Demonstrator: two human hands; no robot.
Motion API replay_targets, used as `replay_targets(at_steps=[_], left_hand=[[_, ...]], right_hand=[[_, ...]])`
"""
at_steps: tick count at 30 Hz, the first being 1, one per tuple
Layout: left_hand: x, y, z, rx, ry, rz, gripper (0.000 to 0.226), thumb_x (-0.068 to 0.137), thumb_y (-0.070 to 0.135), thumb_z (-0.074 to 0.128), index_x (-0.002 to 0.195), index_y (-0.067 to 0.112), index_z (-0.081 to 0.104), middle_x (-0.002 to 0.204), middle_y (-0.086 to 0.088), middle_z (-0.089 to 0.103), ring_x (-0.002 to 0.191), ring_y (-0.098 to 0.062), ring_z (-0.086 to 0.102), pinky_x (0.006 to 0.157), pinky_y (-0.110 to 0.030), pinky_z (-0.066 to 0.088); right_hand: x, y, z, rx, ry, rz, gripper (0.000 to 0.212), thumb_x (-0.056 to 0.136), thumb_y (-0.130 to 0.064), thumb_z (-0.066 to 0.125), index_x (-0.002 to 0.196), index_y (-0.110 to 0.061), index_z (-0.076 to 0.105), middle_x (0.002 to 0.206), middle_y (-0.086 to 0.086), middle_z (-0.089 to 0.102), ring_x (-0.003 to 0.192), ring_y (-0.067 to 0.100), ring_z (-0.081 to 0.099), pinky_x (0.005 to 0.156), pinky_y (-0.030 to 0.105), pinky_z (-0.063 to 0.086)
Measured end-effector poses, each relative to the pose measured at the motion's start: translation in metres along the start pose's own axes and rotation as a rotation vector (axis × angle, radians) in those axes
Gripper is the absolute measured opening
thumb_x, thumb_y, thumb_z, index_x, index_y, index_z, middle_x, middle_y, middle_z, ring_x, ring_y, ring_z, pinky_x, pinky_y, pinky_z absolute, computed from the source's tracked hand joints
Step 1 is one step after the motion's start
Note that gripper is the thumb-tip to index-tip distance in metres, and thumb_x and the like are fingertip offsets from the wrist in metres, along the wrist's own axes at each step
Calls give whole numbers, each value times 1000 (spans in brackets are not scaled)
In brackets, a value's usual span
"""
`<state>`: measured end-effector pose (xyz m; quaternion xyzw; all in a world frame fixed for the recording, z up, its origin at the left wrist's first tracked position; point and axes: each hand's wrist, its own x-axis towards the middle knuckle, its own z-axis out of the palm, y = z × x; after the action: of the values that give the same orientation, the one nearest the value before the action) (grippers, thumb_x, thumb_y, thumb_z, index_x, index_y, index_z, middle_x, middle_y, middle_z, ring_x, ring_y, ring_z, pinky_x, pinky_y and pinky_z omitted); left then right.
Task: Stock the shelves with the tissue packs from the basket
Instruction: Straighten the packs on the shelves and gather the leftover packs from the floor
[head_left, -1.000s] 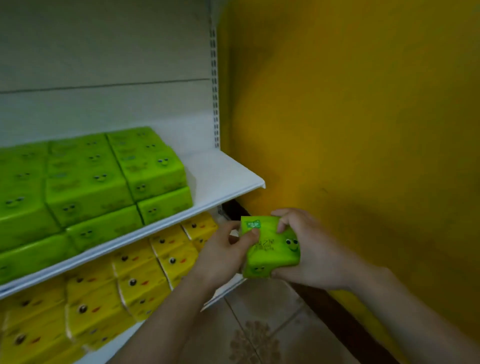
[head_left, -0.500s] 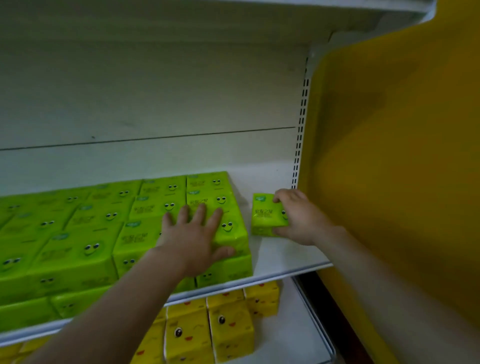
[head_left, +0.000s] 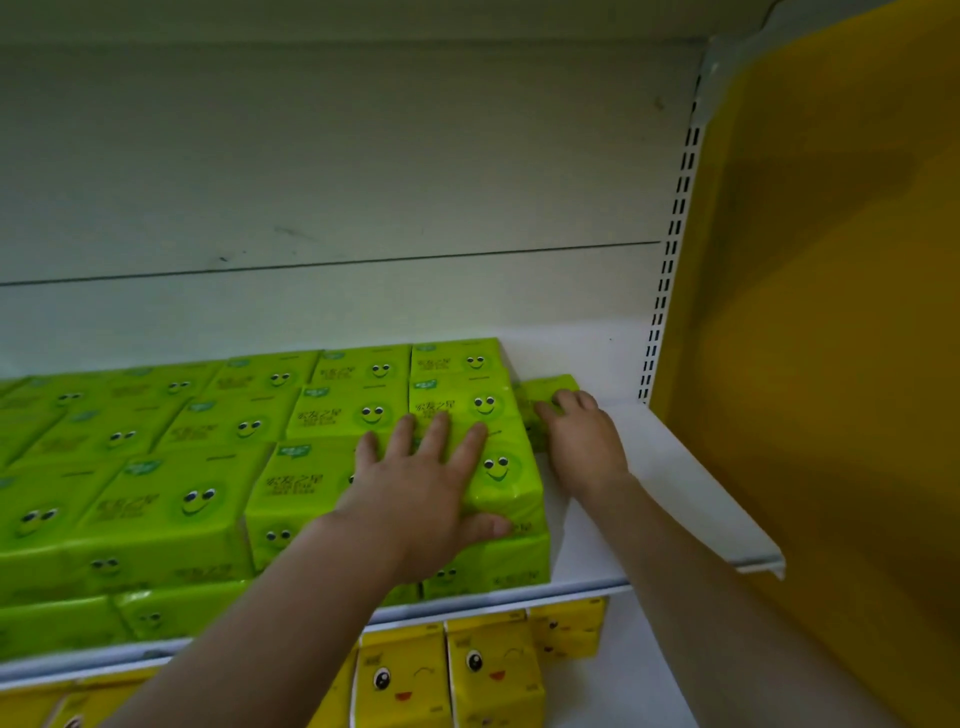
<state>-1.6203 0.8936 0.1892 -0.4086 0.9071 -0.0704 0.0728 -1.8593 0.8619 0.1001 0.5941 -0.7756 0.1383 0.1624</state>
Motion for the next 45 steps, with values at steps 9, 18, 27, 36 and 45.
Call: replay_targets(at_steps=[9,18,27,36,45], left_hand=[[-4,-6,-3,-183,86,-32,106,74,85,44,154,37,-6,165,0,-7,151,-28,-8,119,-59,7],[-17,60,-32,-614,598,297,64,88,62,48,137,20,48,138,-5,52,130,-26,45,107,-40,39],[-99,214,39,-1133,308,737,21,96,38,55,108,21,61,94,8,66,92,-15,64,79,-36,51],[-272,362,151,-989,-323,1164,15,94,33,58,103,23,64,85,10,65,85,-18,64,76,-34,51],[-410,422,264,-640,-807,1350,21,95,35,57,112,25,61,100,5,67,95,-16,62,89,-32,51]], right_hand=[[-20,7,-36,41,-164,-13,76,89,-8,49,156,-20,15,163,3,12,149,31,10,114,44,30],[-172,17,-109,370,159,210,49,94,-9,51,143,-17,46,142,3,46,127,19,47,104,28,39],[-406,11,-152,256,294,652,42,97,-29,54,137,-21,51,126,-3,56,116,11,54,94,32,48],[-689,-45,-178,91,275,1317,44,90,-31,53,132,-17,55,120,4,63,109,17,61,91,40,52],[-887,-126,-149,-70,-2,2005,69,86,-43,66,143,-13,40,136,15,50,124,36,47,99,43,43]])
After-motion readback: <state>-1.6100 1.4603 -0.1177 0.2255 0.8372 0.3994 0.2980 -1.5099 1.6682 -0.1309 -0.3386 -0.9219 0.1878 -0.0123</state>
